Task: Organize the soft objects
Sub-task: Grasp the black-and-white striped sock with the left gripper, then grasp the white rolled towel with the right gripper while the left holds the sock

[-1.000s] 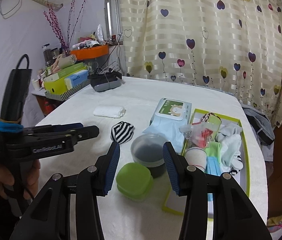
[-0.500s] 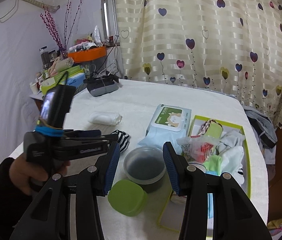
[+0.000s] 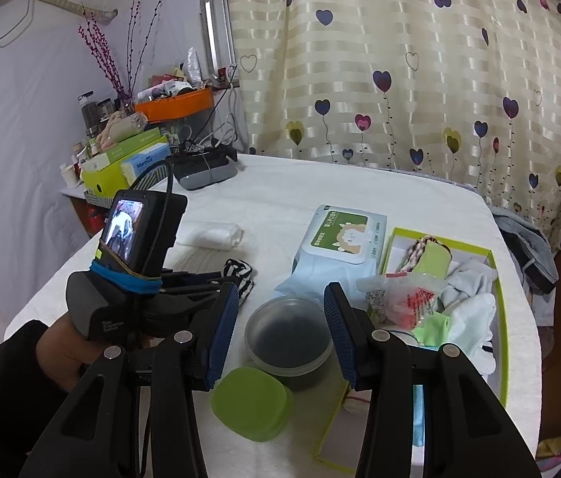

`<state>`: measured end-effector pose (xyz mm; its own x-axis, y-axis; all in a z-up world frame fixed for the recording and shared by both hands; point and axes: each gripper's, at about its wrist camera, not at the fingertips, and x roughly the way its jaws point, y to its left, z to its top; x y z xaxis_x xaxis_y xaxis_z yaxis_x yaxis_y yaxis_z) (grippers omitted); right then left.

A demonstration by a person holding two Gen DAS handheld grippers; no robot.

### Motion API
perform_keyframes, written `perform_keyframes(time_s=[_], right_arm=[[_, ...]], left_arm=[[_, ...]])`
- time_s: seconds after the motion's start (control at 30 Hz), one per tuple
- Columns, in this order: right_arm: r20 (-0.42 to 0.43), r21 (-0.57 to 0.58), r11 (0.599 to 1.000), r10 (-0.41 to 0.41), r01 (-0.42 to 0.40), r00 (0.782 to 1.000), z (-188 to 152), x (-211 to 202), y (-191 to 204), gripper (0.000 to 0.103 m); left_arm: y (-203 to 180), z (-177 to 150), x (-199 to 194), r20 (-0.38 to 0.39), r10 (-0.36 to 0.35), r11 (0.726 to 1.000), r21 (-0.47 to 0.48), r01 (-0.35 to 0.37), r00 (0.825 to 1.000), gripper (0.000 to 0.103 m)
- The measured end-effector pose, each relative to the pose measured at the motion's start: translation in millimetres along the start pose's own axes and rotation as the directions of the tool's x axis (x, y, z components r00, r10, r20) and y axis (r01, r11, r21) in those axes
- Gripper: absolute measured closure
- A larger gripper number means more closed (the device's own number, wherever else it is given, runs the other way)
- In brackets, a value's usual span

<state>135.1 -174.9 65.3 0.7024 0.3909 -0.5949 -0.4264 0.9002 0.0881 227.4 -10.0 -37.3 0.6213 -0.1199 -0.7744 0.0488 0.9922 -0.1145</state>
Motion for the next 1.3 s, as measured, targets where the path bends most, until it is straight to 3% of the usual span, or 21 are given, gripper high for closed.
perform_keyframes(time_s=[0.47,0.77,1.07,1.3], right_arm=[[-0.031,-0.052,0.998,0.023,-0.024,0.999,12,15,24,0.057],[-0.085,-0.185,0.981,0.035,-0.050,0.996,30,45,52,0.057],[-0.159,-0.371,0.921,0.064,-0.120,0.985,50,86,82,0.057],[-0.259,-0.526,0.817,0.110,-0.236,0.960,64,124,110,0.057]], left_arm=[[25,-12,-66,0.114,-0.005,0.999,-0.040,0.010,0.994,0.094],[57,-21,-79,0.137,0.045,0.996,-0.082,-0.034,0.990,0.094],[92,-25,-87,0.163,0.080,0.989,-0.136,-0.058,0.983,0.094],[113,-27,-90,0.177,0.089,0.982,-0.181,-0.057,0.980,0.094]])
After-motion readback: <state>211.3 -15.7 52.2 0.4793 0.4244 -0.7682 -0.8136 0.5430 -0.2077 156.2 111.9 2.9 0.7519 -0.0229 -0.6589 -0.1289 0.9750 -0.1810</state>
